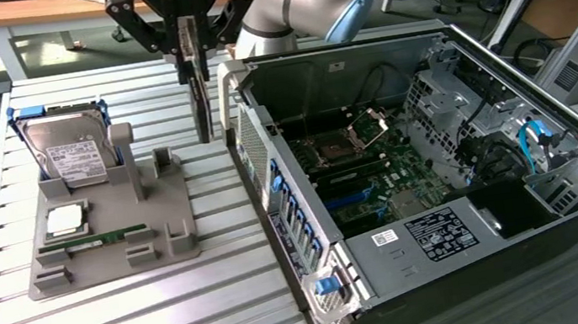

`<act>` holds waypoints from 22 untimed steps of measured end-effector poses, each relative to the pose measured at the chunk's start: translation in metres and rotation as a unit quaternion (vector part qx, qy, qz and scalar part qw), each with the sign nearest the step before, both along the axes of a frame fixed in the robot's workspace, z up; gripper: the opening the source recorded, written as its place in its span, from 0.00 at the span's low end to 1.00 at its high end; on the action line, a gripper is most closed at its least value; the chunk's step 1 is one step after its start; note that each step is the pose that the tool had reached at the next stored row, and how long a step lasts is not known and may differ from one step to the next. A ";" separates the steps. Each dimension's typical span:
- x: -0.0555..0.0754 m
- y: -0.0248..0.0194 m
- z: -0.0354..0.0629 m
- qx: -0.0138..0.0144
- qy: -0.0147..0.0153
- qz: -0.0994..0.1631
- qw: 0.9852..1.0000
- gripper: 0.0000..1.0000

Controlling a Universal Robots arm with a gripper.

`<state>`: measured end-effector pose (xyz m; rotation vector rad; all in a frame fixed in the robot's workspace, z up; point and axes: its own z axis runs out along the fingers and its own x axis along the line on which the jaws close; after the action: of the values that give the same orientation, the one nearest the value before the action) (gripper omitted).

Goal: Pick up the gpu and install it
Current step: 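Pick up the gpu and move the gpu toward the slot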

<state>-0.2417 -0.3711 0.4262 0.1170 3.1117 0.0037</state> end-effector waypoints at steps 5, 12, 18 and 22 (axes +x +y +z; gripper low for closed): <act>0.001 0.0000 0.0000 -0.001 0.000 0.000 1.000 0.27; 0.004 0.0000 0.0000 -0.003 0.000 0.000 1.000 0.27; 0.005 0.0000 0.0000 -0.004 0.000 0.000 1.000 0.27; 0.006 0.0000 0.0000 -0.005 0.000 0.000 1.000 0.27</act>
<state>-0.2354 -0.3711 0.4262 0.1169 3.1113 -0.0110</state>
